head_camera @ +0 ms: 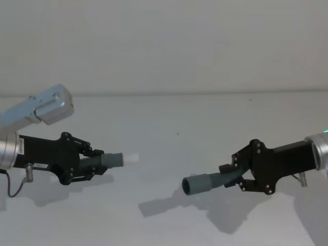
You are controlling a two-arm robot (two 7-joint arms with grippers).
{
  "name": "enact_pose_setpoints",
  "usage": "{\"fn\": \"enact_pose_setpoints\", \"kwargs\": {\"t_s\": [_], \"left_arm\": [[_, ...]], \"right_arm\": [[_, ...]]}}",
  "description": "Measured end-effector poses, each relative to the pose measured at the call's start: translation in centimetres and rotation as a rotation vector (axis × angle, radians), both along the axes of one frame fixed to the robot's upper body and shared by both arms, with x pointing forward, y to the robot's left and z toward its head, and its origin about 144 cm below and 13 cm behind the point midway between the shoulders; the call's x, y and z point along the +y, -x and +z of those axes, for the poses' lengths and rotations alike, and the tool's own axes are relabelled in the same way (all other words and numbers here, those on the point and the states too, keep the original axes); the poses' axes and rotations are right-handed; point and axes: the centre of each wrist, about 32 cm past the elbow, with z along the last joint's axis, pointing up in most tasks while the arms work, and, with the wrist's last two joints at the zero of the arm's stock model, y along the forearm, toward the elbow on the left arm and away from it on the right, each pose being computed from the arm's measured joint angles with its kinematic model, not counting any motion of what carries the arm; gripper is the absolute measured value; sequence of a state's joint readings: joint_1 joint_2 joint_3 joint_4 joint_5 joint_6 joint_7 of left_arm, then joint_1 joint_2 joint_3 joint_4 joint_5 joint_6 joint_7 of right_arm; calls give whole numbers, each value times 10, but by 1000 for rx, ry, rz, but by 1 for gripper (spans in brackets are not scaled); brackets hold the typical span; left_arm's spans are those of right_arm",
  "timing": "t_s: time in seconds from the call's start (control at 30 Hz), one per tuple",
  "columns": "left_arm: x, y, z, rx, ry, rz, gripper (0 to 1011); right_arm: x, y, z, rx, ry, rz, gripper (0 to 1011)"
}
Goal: Use both hands to pick up one end of the pipe from the table, align the ends, and insert them.
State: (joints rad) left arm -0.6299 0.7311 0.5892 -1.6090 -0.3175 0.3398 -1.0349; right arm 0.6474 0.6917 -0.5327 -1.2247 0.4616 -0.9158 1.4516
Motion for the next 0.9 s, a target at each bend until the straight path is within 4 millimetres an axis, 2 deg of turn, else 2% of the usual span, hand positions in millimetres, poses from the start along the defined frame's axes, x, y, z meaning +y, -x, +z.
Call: {"fn": "enact_pose_setpoints", "kwargs": {"t_s": [0.9], "left_arm": [[0,0,0,0,0,0,332]], "right_arm": [[17,-9,3,-32,-1,-118,214]]}}
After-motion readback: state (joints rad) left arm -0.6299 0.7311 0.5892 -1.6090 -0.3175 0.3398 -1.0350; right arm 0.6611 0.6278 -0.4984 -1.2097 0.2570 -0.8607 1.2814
